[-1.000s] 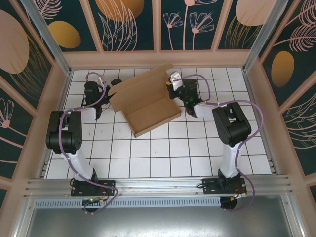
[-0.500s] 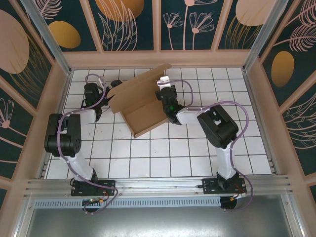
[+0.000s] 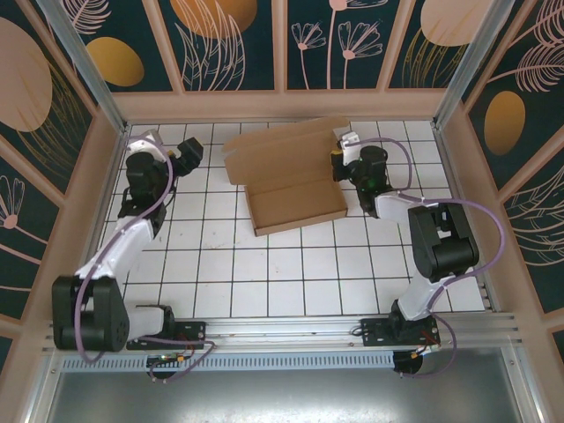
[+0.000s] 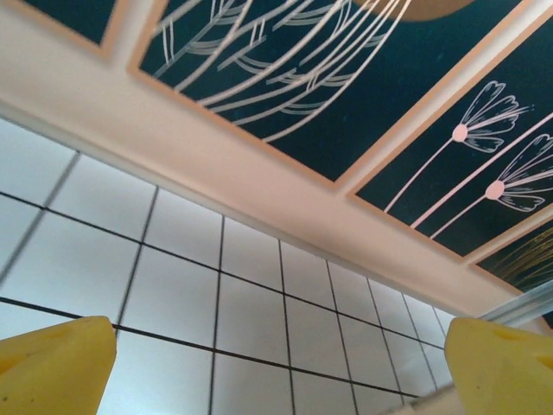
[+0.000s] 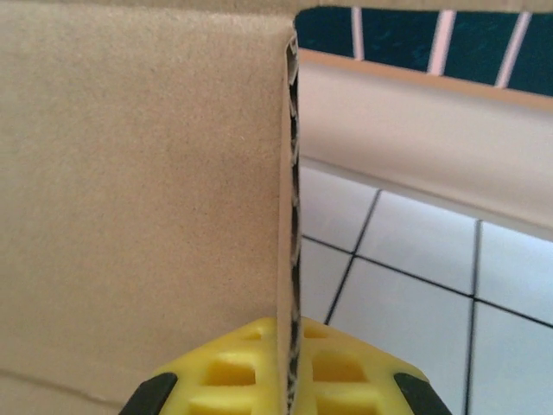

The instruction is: Fold the paper box

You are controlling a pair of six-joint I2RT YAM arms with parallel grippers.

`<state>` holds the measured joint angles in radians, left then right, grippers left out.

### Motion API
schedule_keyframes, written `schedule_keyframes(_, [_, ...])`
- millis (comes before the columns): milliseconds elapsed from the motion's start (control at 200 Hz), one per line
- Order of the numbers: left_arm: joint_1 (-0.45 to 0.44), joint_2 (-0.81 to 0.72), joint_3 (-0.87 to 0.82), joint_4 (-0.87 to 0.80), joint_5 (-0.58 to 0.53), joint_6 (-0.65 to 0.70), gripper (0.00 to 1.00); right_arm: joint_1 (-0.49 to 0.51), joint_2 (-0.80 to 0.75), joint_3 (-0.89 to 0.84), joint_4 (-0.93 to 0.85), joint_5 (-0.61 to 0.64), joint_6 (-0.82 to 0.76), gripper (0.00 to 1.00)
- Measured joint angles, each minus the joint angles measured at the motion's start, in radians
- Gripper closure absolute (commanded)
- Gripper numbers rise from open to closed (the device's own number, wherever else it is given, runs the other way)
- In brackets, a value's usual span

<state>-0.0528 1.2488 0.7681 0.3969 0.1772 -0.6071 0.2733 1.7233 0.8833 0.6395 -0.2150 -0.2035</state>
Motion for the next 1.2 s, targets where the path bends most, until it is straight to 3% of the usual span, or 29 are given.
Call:
schedule_keyframes(120, [0.0, -0.086, -0.102, 0.076, 0.045, 0.101, 0.08, -0.006, 0.0, -0.034, 0.024, -0.095, 0.001, 0.98])
schedule_keyframes(225, [-0.006, -0.152, -0.26, 0.192, 0.133, 0.209, 0.04, -0.006, 0.0, -0.041, 0.035, -0.144, 0.002, 0.98])
schedule_keyframes(375, [-0.012, -0.174, -0.35, 0.214, 0.182, 0.392, 0.05, -0.006, 0.0, -0.05, 0.047, -0.181, -0.008, 0.97])
schedule_keyframes(596, [-0.011, -0.039, -0.237, 0.206, 0.253, 0.669, 0.09, -0.006, -0.008, -0.066, 0.06, -0.206, -0.027, 0.97])
schedule_keyframes(736, [0.006, 0.089, -0.103, 0.183, 0.325, 0.761, 0.12, -0.005, -0.008, -0.065, 0.056, -0.206, -0.027, 0.97])
schedule_keyframes(1111, [0.025, 0.362, 0.029, 0.184, 0.526, 0.798, 0.2, 0.01, -0.008, -0.048, 0.022, -0.206, -0.051, 0.97])
schedule_keyframes(1201, [0.025, 0.384, 0.029, 0.185, 0.542, 0.803, 0.31, 0.011, -0.008, -0.047, 0.018, -0.206, -0.053, 0.97])
